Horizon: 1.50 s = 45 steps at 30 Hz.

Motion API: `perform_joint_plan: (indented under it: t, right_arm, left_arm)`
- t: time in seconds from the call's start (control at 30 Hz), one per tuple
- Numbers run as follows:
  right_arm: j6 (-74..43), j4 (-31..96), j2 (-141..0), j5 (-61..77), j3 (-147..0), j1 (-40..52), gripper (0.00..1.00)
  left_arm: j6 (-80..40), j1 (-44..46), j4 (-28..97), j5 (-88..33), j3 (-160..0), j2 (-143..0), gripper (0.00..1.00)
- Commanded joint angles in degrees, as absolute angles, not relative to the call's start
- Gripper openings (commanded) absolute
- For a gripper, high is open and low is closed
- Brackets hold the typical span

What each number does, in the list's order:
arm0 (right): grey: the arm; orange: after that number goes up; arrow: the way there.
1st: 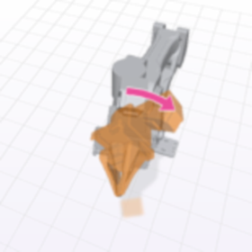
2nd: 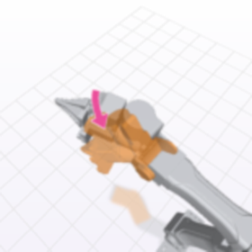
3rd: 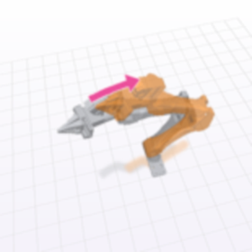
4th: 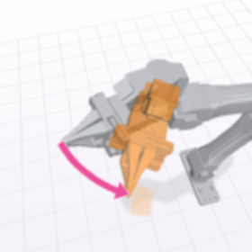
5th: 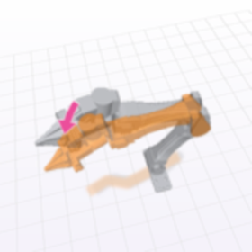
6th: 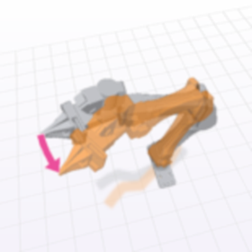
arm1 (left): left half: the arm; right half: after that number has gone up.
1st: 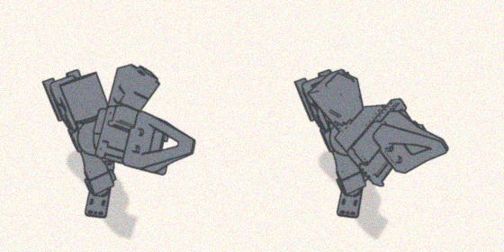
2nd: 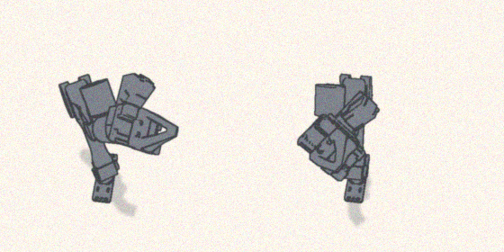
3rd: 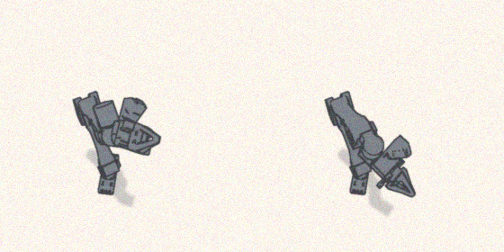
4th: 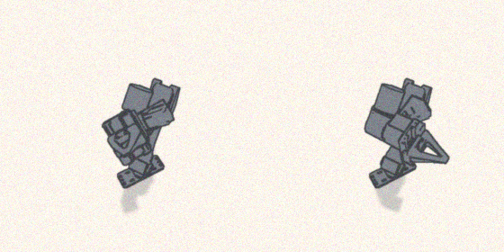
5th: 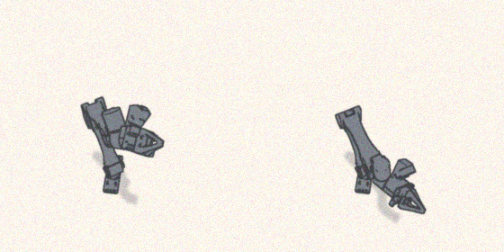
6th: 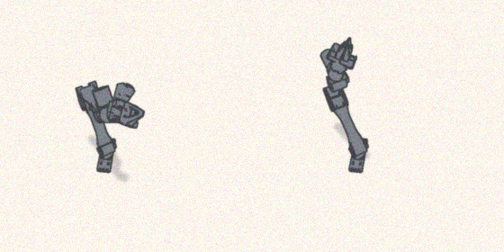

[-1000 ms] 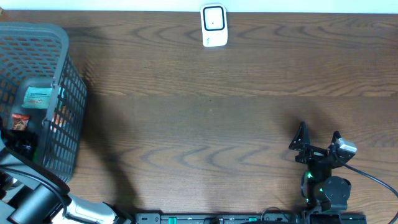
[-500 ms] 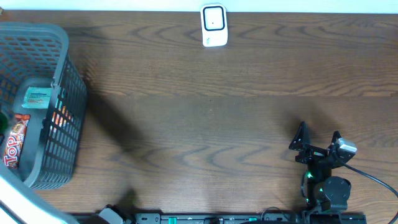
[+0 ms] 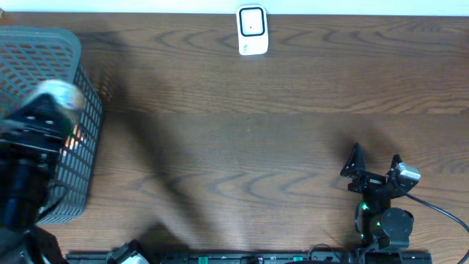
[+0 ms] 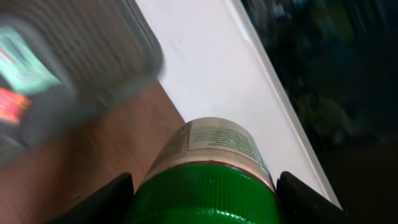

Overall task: Scan the item barcode
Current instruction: 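Lift the jar out and carry it toward the white scanner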

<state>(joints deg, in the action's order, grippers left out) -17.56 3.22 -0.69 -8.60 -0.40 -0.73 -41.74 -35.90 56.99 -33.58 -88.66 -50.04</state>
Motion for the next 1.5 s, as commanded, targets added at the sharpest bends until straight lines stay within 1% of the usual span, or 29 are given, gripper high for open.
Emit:
perform_joint_plan:
  t: [0.0,0.33,0.47,0.63,0.93,1.2,1.37,1.47]
  right_arm:
    - [-17.76,3.44,-0.38,-8.71,-0.32,-0.67,0.99]
    - [-17.76,3.44,-0.38,-8.71,-0.32,-0.67,0.99]
    - [-17.76,3.44,-0.38,-8.71,-0.32,-0.67,0.99]
    - [-17.76,3.44,-0.38,-8.71,-0.32,-0.67,0.99]
    - [-17.76,3.44,-0.38,-8.71,-0.32,-0.67,0.99]
    - [-17.76,3.44,-0.38,-8.71,-0.32,-0.67,0.99]
    - [-17.76,3.44,-0.38,-8.71,-0.32,-0.67,0.99]
    - [-17.76,3.44,-0.38,-8.71,-0.32,-0.67,0.99]
  left_arm:
    - [-43.83,-30.61,56.66,-36.21,-87.68,-50.81,0.59]
    - [-43.83,-14.11,56.64,-26.20,-80.77,-58.13,0.60]
    - [-43.88,-6.37,56.27,-21.54,-77.60,-64.12,0.60]
    - [-47.11,3.29,55.66,-13.17,-76.27,-73.84,0.59]
    - [-54.15,18.37,48.14,-3.77,-76.27,-89.91,0.60]
    - [-58.98,27.62,42.65,2.63,-76.27,-101.65,0.59]
    - [-59.22,33.26,41.50,12.03,-76.27,-107.48,0.60]
    - [-64.12,35.94,41.69,14.35,-76.27,-109.65,0.60]
